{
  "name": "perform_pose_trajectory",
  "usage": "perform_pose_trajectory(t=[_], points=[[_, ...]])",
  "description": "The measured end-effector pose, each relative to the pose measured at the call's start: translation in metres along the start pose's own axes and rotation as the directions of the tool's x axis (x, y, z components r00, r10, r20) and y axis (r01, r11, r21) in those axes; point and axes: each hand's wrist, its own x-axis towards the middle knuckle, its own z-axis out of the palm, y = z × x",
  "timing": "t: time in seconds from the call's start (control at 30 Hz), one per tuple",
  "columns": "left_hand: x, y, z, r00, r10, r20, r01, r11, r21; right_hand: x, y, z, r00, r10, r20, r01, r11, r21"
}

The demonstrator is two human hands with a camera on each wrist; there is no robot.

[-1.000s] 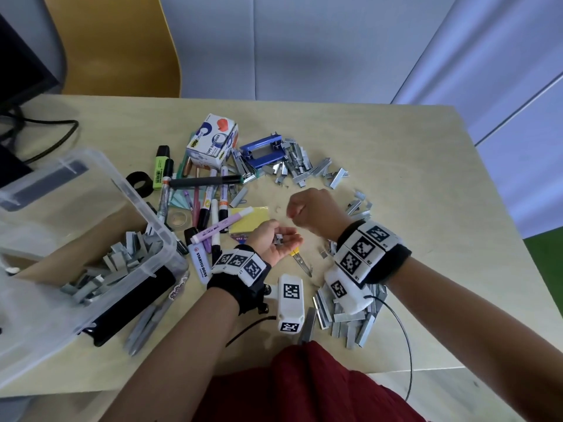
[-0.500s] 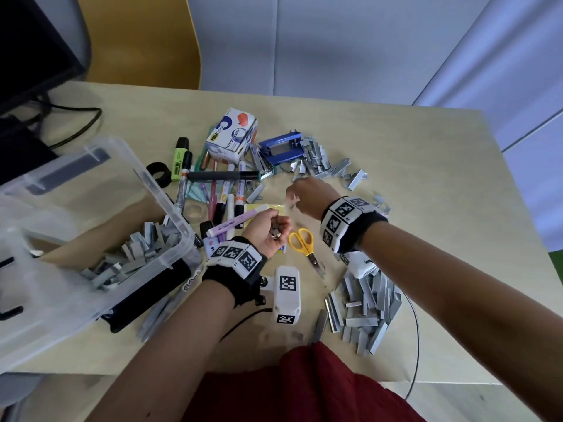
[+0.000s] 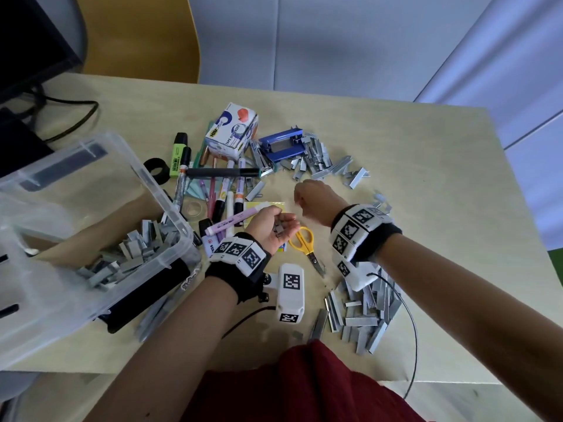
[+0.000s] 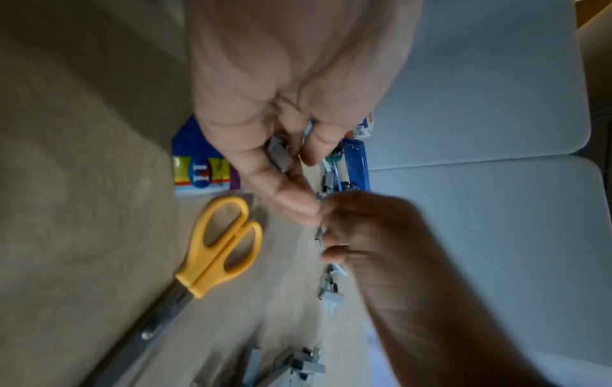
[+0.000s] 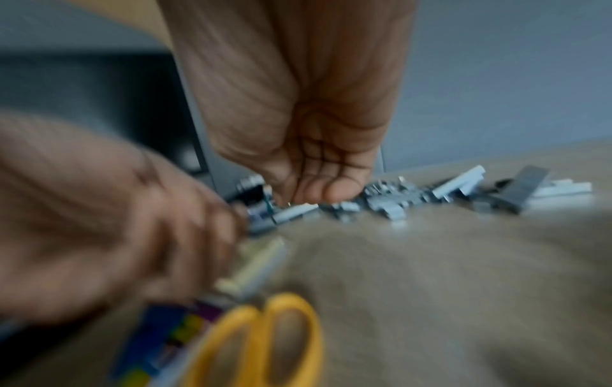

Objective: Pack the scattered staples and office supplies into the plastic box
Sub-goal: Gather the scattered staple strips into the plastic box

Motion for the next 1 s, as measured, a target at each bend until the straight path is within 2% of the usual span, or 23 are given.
perform_pose_trajectory(t=[0.07,0.2,0.33,0.4,0.5,0.6,0.77,0.93,1.0], points=[[-0.003,-0.001,0.004,1.000,-0.008,0.024,0.008,1.000,0.012,-0.015,-0.007,-0.008,0.997,-0.060,-0.056,0.063,0.996,0.057],[-0.012,-0.007,0.015,0.998,-0.021,0.062,0.018,0.998,0.062,-0.045,-0.013,-0.014,0.985,-0.169,-0.036,0.172,0.980,0.102],[-0.016,-0.016,0.018,0.996,-0.048,0.081,0.036,0.990,0.134,-0.063,0.003,-0.024,0.988,-0.058,-0.141,0.087,0.973,0.215],[-0.016,-0.020,0.017,0.995,-0.051,0.087,0.036,0.984,0.173,-0.068,0.014,-0.023,0.985,0.003,-0.173,0.032,0.979,0.201],[-0.019,-0.026,0.011,0.993,-0.070,0.094,0.046,0.969,0.244,-0.075,0.028,-0.003,0.998,0.045,-0.039,-0.043,0.998,0.054],[-0.020,-0.032,0.004,0.994,-0.072,0.087,0.048,0.966,0.255,-0.084,0.036,0.022,0.993,0.071,0.089,-0.070,0.997,-0.016],[-0.024,-0.042,-0.010,0.996,-0.061,0.060,0.049,0.982,0.181,-0.094,0.033,0.038,0.995,0.063,0.076,-0.054,0.992,-0.117],[-0.030,-0.051,-0.018,0.999,-0.023,0.036,0.018,0.992,0.128,-0.095,0.028,0.041,0.995,0.097,0.023,-0.097,0.995,-0.017],[-0.032,-0.055,-0.020,0.998,-0.025,0.051,0.018,0.991,0.130,-0.099,0.016,0.037,0.998,0.061,-0.014,-0.059,0.995,0.084]])
